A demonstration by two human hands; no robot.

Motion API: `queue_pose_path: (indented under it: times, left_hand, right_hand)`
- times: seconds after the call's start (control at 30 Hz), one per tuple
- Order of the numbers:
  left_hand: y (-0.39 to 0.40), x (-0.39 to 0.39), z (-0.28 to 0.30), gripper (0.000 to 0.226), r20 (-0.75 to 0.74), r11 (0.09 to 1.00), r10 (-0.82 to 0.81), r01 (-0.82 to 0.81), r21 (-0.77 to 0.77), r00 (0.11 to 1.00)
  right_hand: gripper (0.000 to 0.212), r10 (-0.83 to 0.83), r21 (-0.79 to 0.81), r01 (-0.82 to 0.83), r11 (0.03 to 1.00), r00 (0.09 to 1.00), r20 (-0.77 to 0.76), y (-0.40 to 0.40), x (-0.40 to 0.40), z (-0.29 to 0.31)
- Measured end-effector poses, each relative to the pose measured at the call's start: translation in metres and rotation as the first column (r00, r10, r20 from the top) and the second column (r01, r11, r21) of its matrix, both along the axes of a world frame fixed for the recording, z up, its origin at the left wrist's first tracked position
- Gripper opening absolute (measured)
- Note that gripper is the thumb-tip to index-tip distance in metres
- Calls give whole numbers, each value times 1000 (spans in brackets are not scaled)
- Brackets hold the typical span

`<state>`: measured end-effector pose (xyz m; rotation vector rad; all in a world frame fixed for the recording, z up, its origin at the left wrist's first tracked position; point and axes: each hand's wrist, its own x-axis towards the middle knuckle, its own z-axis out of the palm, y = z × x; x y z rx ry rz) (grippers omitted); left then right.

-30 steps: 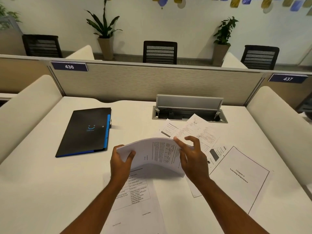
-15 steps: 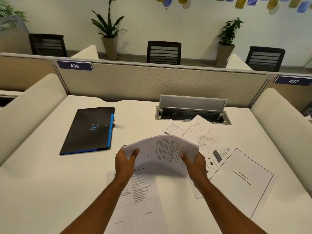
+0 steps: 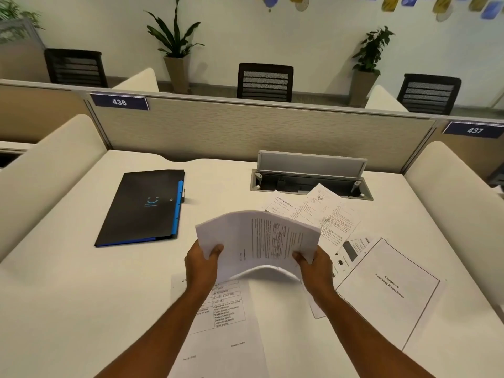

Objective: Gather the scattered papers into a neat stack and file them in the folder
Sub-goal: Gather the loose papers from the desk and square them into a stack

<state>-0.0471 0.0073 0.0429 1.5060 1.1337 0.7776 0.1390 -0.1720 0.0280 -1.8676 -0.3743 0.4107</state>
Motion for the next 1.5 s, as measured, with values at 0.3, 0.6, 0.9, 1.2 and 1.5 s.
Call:
queue_pose_path:
  times: [0.3,0.6,0.9,1.2,1.5]
  left_hand:
    - [-4,17,16,35,222,944,124,-46,-327,967]
    - [-8,12,2,55,438,788,-57,310,-532,897]
    - [35,10,41,80,28,973,-229,230,-4,973]
    - [1,33,72,12,223,965,-245,216,148,943]
    - [-41,22,7,38,173,961,-274,276,11,946]
  right_hand:
    - [95,-148,183,270,945,856,-496,5,-7,18]
    - [35,96,564,269,781,841,-533,25,-10,45]
    - [27,41,382,59,922,968,-249,14,6,54]
    - [26,-40,298,29,954,999,31,24,-6,70]
    - [34,-24,185,39,982,996,-85,9,-28,17]
